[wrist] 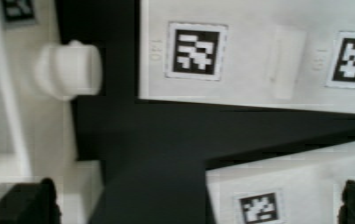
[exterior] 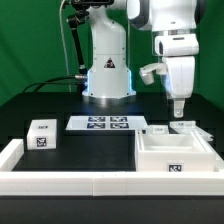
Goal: Assemble cabinet
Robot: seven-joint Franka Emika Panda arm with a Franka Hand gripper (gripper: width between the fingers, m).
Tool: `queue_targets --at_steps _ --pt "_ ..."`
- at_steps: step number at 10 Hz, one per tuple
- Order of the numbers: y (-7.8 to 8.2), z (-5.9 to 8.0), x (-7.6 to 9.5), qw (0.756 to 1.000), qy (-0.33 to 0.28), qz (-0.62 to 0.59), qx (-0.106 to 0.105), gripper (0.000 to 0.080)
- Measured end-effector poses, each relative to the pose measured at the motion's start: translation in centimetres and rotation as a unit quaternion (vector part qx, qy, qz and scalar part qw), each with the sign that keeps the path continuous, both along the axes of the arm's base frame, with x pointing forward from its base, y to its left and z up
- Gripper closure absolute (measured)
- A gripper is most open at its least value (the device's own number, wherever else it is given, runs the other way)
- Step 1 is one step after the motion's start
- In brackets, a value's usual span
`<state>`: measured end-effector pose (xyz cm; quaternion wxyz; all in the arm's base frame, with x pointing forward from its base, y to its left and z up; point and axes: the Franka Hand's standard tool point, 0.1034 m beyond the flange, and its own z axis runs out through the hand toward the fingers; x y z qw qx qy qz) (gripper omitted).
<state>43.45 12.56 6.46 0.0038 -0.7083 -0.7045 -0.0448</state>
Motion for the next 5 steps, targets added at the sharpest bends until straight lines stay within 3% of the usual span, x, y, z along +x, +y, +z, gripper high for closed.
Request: queue_targets --at_steps 3,4,5 --pt "3.5 -0.7 -1.6 0.999 -0.004 0.054 0.0 0.0002" --pt "4.2 -1.3 -2.3 0.999 -0.004 0.052 0.006 0.0002" --pt "3.8 -1.3 -2.1 0.999 -0.002 0.049 0.004 0.0002"
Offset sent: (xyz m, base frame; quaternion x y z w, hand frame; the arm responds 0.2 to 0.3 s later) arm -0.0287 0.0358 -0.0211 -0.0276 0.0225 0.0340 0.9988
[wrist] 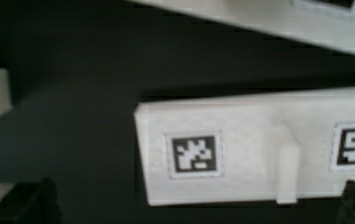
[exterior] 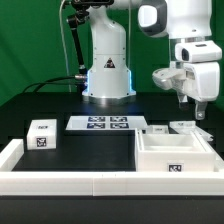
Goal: Assemble cabinet
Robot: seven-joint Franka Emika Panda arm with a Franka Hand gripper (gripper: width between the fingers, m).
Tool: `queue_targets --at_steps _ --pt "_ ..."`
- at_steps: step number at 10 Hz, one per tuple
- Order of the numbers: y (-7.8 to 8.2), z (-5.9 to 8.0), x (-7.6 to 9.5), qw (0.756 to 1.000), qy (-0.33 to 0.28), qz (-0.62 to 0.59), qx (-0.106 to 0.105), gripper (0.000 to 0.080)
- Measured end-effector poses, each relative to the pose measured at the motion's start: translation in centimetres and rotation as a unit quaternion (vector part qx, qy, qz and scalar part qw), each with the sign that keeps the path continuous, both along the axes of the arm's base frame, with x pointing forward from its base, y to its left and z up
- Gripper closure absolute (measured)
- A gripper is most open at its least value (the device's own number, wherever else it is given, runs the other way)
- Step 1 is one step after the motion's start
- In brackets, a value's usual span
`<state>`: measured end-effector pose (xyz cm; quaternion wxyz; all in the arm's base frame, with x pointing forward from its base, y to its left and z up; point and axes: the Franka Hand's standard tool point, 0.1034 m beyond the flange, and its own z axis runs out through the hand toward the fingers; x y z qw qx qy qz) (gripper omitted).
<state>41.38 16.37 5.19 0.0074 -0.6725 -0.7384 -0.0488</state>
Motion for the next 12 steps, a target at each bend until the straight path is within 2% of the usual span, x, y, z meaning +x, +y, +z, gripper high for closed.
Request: queue_targets --at_steps 3,6,12 --pt "-0.1 -0.2 -0.1 1.0 0.002 0.004 0.0 0.0002" --pt "1.2 -1.2 -1.6 0.999 0.006 0.037 0.003 0.0002" --pt "1.4 -3.6 -3.5 0.999 0.037 0.038 0.005 0.0002"
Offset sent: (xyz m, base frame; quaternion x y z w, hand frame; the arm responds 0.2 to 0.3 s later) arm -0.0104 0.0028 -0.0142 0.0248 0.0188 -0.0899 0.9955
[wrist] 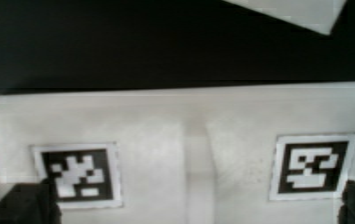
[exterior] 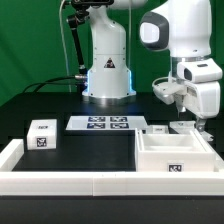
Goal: Assemble cabinet
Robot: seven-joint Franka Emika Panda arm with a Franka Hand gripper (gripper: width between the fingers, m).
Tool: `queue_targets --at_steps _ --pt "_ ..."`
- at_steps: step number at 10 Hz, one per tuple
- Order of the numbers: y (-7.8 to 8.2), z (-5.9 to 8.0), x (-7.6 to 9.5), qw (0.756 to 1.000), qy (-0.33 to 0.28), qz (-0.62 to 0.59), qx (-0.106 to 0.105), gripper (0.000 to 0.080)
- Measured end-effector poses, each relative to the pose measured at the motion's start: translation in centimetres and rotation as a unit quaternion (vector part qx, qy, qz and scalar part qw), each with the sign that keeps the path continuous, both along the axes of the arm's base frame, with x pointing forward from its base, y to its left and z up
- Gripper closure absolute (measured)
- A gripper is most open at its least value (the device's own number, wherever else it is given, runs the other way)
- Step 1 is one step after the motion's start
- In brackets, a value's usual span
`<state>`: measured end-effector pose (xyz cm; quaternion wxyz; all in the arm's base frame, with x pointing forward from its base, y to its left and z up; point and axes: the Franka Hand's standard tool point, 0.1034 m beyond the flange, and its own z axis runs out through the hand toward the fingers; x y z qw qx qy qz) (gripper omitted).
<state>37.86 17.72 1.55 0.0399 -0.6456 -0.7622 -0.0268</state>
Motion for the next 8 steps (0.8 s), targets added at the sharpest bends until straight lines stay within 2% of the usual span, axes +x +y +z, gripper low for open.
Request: queue_targets --at_steps 2,4,5,6,7,8 --pt "-0.35 -0.21 -0.05 1.0 0.003 -0.004 -0.001 0.0002" --pt "-0.46 -0.27 -0.06 1.0 0.004 -0.006 -0.001 0.0262" --pt "-0.5 -0.29 -0.05 1.0 0.004 -0.006 -0.001 0.0262" --pt "-0.6 -0.36 -0.06 1.0 0.005 -0.007 -0.001 0.0444" --pt "-0.71 -0.4 -0.05 1.0 0.005 -0.009 -0.001 0.0593" --pt "-0.82 -0.42 -0.03 1.0 0.006 -0.01 -0.001 0.0593"
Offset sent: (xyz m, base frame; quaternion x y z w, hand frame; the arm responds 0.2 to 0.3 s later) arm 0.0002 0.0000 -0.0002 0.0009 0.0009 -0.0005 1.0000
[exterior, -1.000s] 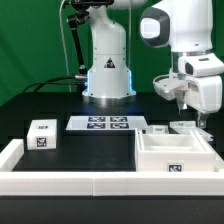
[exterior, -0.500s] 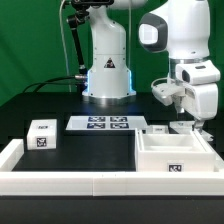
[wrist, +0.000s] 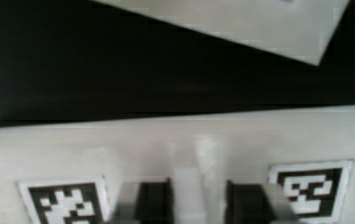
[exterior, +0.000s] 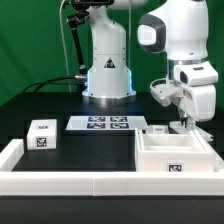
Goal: Assemble cabinet
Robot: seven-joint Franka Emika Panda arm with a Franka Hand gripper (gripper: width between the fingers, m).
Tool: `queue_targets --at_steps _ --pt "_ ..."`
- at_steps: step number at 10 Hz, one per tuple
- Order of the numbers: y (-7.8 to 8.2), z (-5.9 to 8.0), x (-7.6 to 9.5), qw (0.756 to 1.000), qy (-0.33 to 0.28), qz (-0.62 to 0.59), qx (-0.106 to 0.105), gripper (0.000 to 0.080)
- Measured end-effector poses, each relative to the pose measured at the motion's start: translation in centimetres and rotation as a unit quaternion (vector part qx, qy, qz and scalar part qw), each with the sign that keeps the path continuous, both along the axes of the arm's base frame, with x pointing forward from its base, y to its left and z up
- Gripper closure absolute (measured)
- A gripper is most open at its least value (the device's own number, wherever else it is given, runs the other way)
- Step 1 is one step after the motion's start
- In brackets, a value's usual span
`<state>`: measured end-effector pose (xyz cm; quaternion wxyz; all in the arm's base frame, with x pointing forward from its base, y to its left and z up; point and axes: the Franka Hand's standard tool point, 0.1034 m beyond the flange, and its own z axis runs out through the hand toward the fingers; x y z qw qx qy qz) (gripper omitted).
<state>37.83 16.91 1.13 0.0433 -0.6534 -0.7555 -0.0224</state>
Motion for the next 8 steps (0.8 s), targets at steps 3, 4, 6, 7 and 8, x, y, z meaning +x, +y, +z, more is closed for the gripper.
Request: queue_targets --at_steps 3,4,6,7,8 --pt "-0.1 0.0 0.1 1.0 0.0 -0.001 0.0 0.0732" --pt "-0.1 0.0 0.1 1.0 0.0 -0.001 0.0 0.0732" --pt "-0.1 0.0 0.1 1.0 0.0 -0.001 0.0 0.0732" --pt "-0.2 0.2 0.1 1.0 0.0 -0.013 -0.001 0.0732" --pt "-1.1 1.5 0.2 0.999 -0.008 -0.048 -0.007 0.0731"
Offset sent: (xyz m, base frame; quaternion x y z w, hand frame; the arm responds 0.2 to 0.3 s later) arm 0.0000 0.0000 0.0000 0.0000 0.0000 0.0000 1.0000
